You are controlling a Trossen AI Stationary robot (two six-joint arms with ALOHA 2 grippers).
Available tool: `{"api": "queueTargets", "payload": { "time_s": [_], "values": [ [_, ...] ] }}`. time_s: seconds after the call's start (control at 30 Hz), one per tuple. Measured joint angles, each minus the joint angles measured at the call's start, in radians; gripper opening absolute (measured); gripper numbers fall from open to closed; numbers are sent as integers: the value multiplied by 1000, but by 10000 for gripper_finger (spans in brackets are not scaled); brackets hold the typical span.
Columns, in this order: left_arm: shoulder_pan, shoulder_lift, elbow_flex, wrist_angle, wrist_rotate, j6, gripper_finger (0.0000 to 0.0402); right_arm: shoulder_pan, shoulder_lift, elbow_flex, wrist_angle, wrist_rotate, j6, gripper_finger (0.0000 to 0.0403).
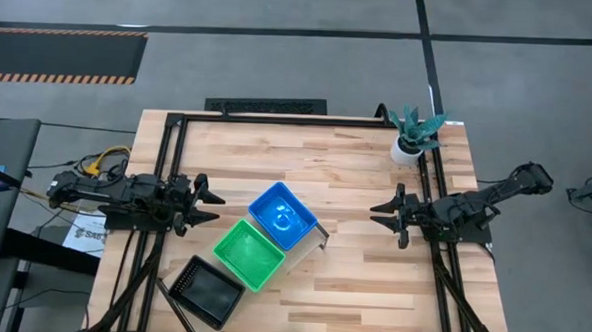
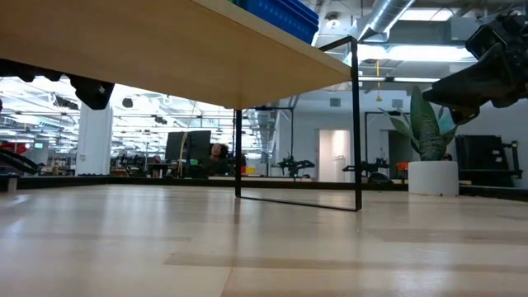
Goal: Stack baskets on shelf by color
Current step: Return to Home Position
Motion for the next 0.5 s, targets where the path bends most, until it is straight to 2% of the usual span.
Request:
{"api": "queueTargets", "payload": {
  "time_s": [0.5],
  "values": [
    [0,0,0,0,0,0,220,0,0,0,0,0,0,142]
  ]
}}
